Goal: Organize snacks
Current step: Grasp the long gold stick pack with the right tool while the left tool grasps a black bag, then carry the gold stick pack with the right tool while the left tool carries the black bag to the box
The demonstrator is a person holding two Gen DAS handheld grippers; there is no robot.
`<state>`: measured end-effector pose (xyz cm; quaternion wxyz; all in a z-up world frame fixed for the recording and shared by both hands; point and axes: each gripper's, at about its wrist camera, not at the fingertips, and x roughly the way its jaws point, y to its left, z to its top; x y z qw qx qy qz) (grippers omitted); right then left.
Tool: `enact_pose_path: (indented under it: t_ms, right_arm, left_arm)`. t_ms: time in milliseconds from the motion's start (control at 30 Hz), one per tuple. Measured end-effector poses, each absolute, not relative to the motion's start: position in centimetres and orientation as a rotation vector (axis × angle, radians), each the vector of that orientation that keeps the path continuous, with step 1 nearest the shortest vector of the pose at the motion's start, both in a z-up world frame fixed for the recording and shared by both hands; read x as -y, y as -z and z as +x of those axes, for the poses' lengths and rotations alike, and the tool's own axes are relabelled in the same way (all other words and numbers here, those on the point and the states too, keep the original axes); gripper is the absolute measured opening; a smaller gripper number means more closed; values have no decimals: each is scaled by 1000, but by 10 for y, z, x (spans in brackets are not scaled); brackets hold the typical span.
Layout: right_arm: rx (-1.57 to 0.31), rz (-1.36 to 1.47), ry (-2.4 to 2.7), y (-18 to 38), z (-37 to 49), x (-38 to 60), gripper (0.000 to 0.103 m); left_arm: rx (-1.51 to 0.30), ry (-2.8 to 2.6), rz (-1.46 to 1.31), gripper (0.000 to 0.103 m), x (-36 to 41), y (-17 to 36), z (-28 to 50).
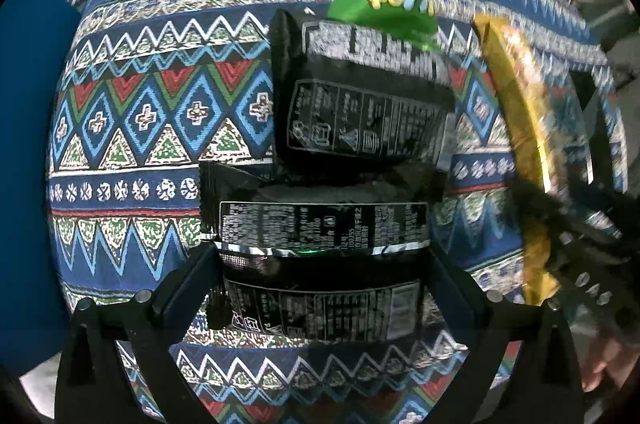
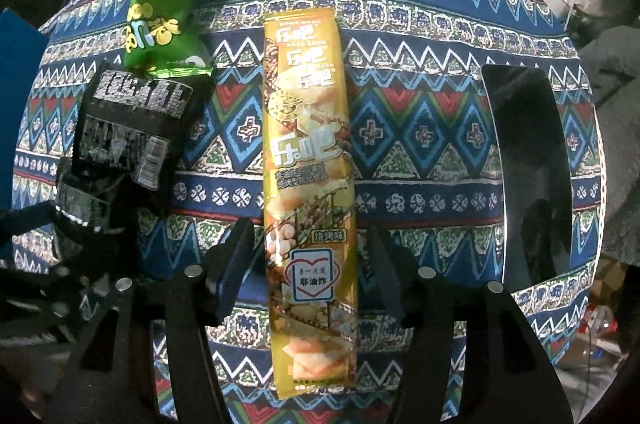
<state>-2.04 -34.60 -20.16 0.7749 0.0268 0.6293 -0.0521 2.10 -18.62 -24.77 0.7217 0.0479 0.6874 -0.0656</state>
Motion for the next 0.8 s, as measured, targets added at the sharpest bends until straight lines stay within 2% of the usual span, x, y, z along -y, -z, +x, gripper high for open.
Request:
enact_pose_path:
  t_ms: [167,233,300,400,433,467,500,700,800]
  right_arm:
    - [-1360,64,111,206,-20,349,58]
    - [-1356,60,114,217,-18,356,58]
    - [-1353,55,115,221,-15,355,58]
    - [-1336,31,110,227,-10,356,58]
    - [-1332,23,110,228,-9,354,52]
    - [-1324,8,112,228,-9,352,35]
    - [-1317,-8,112,227,-10,348,31]
    - [-1300,-18,102,218,-12,334,30]
    - [-1275,-21,95,205,-12,330,30]
  left_arm:
    - [-1496,165,197,100,210,260,13]
    - [-1482,183,218,96,215,262,10]
    - [-1460,195,240,84,214,258,7]
    - [-1438,224,244,72,210,252,4]
    - [-1429,237,241,71,210,251,3]
    - [-1423,243,244,66,210,250,4]
    - [-1415,251,249,63,207,248,6]
    - [-1382,265,254,56,197,239,2]
    - [-1365,253,255,56,191,236,1]
